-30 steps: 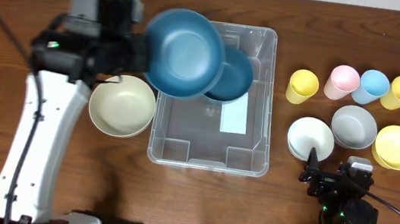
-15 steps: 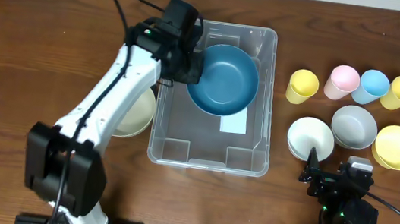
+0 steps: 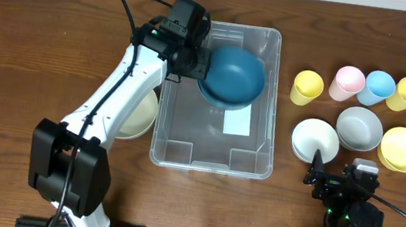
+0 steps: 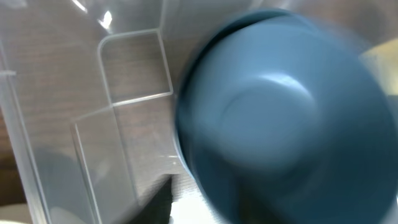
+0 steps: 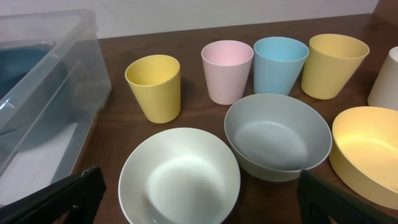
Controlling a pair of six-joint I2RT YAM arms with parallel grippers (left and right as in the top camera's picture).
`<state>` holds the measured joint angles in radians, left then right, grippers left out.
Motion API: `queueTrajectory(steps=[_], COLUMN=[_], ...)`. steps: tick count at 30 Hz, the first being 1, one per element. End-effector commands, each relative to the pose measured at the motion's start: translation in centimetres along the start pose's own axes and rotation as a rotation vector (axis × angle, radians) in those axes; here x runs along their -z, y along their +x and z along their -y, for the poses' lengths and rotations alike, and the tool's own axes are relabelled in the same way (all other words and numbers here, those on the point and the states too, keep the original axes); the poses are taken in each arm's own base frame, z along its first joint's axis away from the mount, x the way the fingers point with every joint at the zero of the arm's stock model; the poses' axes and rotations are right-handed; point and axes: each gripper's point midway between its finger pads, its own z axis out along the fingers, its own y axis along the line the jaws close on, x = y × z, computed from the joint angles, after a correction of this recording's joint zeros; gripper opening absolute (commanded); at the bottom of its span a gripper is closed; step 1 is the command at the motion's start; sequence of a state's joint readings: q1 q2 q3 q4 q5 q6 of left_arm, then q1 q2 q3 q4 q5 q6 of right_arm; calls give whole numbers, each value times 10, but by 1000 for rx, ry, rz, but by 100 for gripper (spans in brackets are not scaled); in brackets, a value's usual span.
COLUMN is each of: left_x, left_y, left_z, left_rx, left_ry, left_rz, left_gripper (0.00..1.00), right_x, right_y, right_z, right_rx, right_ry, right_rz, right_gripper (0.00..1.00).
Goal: Pack container
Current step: 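Lower and stack the second blue bowl onto the first, then release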
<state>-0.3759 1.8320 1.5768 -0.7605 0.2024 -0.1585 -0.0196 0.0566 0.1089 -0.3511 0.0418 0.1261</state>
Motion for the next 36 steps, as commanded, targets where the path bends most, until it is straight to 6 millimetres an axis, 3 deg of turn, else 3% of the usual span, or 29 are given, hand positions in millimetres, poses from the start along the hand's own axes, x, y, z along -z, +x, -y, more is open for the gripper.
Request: queueTrajectory(steps=[1,5,7,12,14,16,21,30,33,36], left_x=[22,69,103,174,190,192,161,44,14,-3], left_y=[-8,-27,-34,-26,-18,-15,-3,12,19,26], left_z=[2,-5,-16,-66,-78,-69,-33,25,42,57], left_rx=[-6,7,26,157,215,222,176,2,-33,-68], left_ry=[-4,-29,-62,-176,-161,-64,92,149,160,173], left_rz=[48,152,223,333,341,323,208,-25,-75,-102], left_gripper=[46,47,47,47,47,42,37,36,36,36], right_x=[0,0,0,0,0,0,0,0,0,0], right_y=[0,0,0,0,0,0,0,0,0,0], right_z=[3,3,3,3,3,3,3,3,3,3], right_rx=[-14,-14,-14,-14,-14,-14,-14,-14,-14,-14], right_ry=[15,15,15,15,15,15,15,15,15,15], right_rz=[5,4,5,5,5,5,5,5,5,5], right_gripper=[99,99,99,99,99,99,99,99,99,99])
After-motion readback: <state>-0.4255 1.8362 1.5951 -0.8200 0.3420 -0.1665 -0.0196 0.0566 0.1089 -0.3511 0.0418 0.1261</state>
